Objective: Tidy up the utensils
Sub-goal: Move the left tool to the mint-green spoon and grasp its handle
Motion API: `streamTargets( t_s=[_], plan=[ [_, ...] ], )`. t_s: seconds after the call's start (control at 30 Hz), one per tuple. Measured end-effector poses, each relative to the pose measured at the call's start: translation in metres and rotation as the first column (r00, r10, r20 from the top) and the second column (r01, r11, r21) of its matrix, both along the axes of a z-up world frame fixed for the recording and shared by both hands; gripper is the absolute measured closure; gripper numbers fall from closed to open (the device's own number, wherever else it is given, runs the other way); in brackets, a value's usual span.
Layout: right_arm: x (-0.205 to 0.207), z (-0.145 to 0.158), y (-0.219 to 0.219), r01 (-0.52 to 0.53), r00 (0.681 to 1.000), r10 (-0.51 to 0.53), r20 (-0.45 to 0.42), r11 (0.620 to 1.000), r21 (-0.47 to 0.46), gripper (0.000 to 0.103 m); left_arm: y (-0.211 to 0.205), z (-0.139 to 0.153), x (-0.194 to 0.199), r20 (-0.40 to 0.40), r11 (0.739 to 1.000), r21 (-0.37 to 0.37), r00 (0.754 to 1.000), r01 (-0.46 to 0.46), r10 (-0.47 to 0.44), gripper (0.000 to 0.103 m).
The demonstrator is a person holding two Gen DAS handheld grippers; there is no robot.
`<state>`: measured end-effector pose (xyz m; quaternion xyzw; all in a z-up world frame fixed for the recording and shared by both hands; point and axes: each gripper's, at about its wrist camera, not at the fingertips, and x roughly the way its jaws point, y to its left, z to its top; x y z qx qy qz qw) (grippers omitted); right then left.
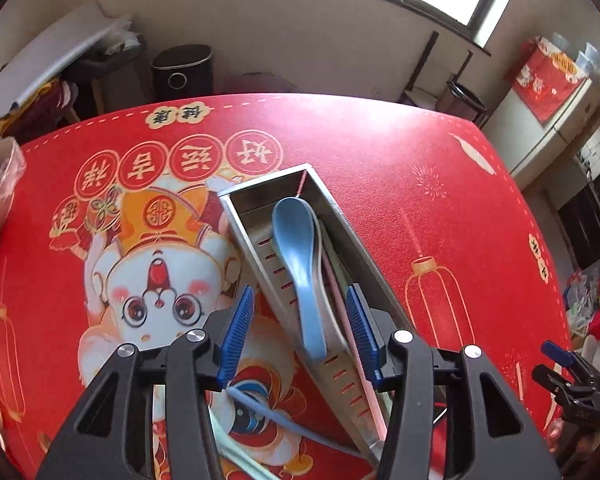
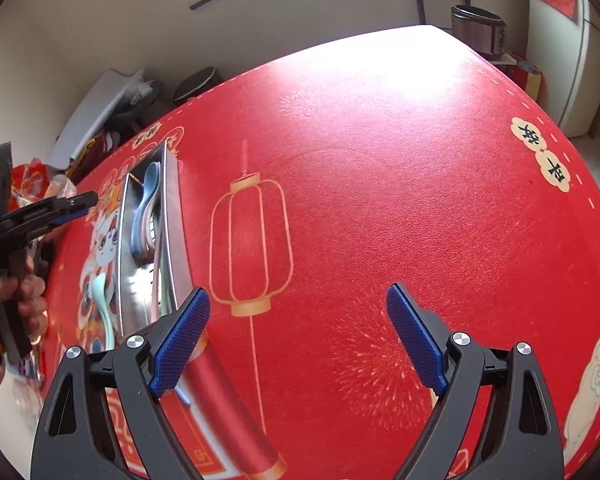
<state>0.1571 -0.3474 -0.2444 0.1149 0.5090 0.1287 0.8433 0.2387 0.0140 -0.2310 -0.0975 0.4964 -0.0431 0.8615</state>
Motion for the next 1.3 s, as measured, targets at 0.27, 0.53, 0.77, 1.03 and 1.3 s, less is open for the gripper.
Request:
streamTargets(
  t_s=[0.27,0.53,0.77,1.03,1.3],
  plan=[
    [-0.011,-0.002,0.042,-0.104,0.994,0.104,-0.014,0.994,-0.021,0.016,0.052,-0.033,-0.091,-0.062,0.983,-0.079,0.985,-0.167,0.162,0.058],
    [-0.019,-0.005,0.062,-0.157,0.987,0.156,-0.033,0.986,-0.047,0.016,0.051,-0.074,-0.12,-0.126,0.968,-0.109,0.969,-0.225,0.211,0.058],
    [-0.024,-0.002,0.053,-0.136,0.99,0.134,-0.046,0.989,-0.048,0.016,0.058,-0.086,-0.109,-0.116,0.955,-0.124,0.959,-0.271,0.258,0.063],
    [-0.024,-0.004,0.039,-0.089,0.994,0.085,-0.074,0.995,-0.05,0.016,0.058,-0.086,-0.101,-0.105,0.958,-0.108,0.961,-0.267,0.256,0.073],
    [-0.025,-0.006,0.045,-0.102,0.991,0.097,-0.091,0.993,-0.053,0.016,0.057,-0.086,-0.099,-0.113,0.963,-0.101,0.965,-0.249,0.237,0.077]
  ],
)
